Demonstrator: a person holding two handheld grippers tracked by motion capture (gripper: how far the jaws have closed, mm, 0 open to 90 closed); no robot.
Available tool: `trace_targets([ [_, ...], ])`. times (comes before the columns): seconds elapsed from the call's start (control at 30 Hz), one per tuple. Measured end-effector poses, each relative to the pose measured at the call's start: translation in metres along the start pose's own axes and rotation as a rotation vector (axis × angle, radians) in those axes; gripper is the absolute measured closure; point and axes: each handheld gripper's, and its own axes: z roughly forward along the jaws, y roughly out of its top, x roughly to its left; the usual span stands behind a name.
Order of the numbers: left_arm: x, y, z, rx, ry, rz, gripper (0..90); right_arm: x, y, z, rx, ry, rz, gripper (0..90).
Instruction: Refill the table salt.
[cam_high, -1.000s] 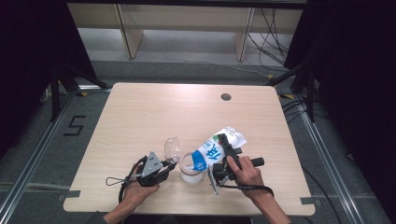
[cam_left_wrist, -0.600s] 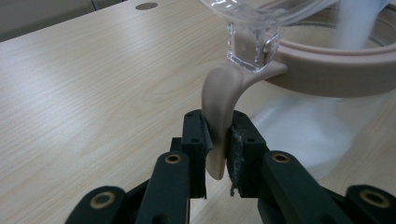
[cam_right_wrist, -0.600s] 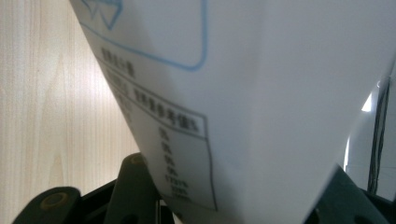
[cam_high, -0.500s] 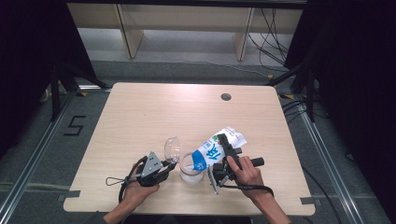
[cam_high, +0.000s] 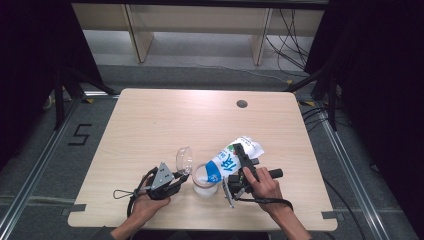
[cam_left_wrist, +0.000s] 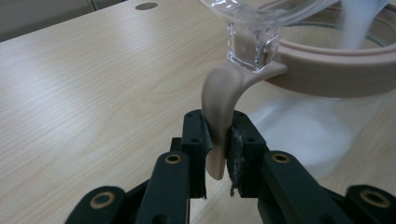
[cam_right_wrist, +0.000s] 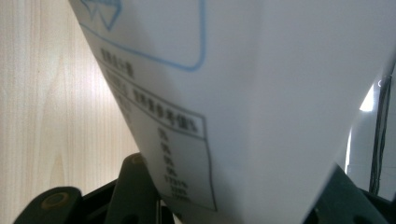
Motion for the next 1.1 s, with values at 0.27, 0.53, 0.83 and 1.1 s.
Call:
trace_targets([
  [0.27,0.0003,-0.0002,0.0004,-0.003,-0.004,0.000,77.5,0.0005,0.0007,-0.0005,0.000,-0.001,0.022,58.3],
  [0.53,0.0000,0.0000,0.0000,0.000,0.001,0.000,77.5,0.0003,0.0008,-0.0006,0.000,-0.004,0.017,58.3],
  [0.83,0.0001,-0.0001,0.0000,0.000,0.000,0.001,77.6,0.0011,0.0007,0.0000,-0.009,-0.002,0.024,58.3],
  [1.1,0.0003,-0.0002,0.0004,-0.003,-0.004,0.000,77.6,-0.0007,0.0005,-0.0015,0.007,0.004,-0.006,58.4],
])
